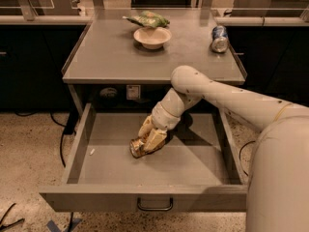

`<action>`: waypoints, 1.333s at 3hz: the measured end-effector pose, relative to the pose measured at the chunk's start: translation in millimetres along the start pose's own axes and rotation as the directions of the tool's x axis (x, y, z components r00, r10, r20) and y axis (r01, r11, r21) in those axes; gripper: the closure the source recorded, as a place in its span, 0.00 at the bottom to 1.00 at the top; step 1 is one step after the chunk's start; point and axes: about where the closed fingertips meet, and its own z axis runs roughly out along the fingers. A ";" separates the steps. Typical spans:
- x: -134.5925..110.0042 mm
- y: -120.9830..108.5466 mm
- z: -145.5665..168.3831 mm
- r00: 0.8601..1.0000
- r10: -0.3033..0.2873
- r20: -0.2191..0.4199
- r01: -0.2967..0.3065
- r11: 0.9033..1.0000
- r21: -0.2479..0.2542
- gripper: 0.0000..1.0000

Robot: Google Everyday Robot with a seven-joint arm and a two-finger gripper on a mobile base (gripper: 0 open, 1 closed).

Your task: Pick orange can from top drawer and place on counter

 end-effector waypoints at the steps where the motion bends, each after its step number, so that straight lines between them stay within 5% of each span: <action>1: 0.0 0.0 0.0 1.000 0.000 0.000 0.000 1.000 0.000 0.95; 4: -13.1 18.9 -20.8 1.000 0.005 -0.007 -0.005 1.000 0.017 1.00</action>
Offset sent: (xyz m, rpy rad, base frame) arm 0.0000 0.0000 0.0000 0.0000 0.0000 0.0000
